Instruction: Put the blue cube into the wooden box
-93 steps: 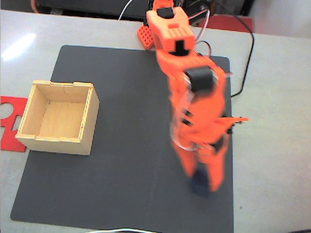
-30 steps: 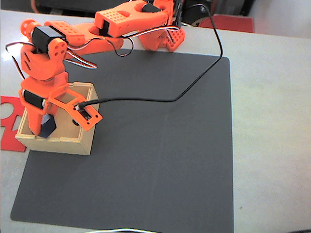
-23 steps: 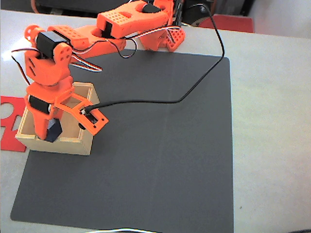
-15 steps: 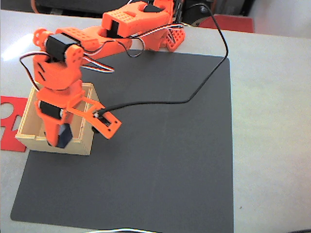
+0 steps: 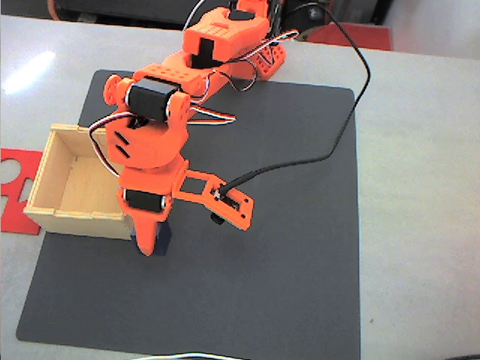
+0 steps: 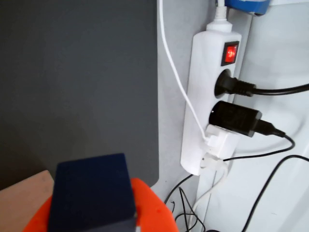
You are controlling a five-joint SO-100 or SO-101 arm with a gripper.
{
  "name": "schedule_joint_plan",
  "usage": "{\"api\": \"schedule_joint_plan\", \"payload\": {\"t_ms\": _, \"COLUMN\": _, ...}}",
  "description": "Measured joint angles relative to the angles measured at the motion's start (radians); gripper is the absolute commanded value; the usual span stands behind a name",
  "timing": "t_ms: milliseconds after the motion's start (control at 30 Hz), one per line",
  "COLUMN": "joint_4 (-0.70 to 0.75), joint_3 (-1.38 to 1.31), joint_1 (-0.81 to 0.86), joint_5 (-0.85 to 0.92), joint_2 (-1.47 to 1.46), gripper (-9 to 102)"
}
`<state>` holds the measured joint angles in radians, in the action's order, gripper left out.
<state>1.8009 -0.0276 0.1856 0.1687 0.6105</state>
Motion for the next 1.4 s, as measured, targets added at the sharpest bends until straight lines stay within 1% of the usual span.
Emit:
{"api": "schedule_joint_plan", "payload": {"t_ms": 67, "joint_4": 0.000, "joint_3": 0.051, "joint_1": -0.006, "joint_5": -0.008, "joint_2": 0.025, "gripper": 23}}
{"api": "schedule_joint_plan", "payload": {"t_ms": 100, "joint_4": 0.000, "joint_3": 0.080, "joint_1": -0.009, "joint_5": -0.009, "joint_2": 0.040, "gripper": 24}}
{"api": "schedule_joint_plan", "payload": {"t_ms": 267, "joint_4": 0.000, "joint_3": 0.195, "joint_1": -0.037, "joint_5": -0.002, "joint_2": 0.077, "gripper": 24}}
{"api": "schedule_joint_plan", "payload": {"t_ms": 700, "joint_4": -0.002, "joint_3": 0.204, "joint_1": -0.104, "joint_5": 0.038, "joint_2": 0.080, "gripper": 24}}
{"api": "schedule_joint_plan", "payload": {"t_ms": 867, "joint_4": -0.066, "joint_3": 0.202, "joint_1": -0.106, "joint_5": 0.043, "joint_2": 0.038, "gripper": 25}}
{"api": "schedule_joint_plan", "payload": {"t_ms": 1200, "joint_4": -0.222, "joint_3": 0.202, "joint_1": -0.187, "joint_5": 0.172, "joint_2": -0.074, "gripper": 29}}
{"api": "schedule_joint_plan", "payload": {"t_ms": 1400, "joint_4": -0.178, "joint_3": 0.202, "joint_1": -0.288, "joint_5": 0.270, "joint_2": -0.130, "gripper": 29}}
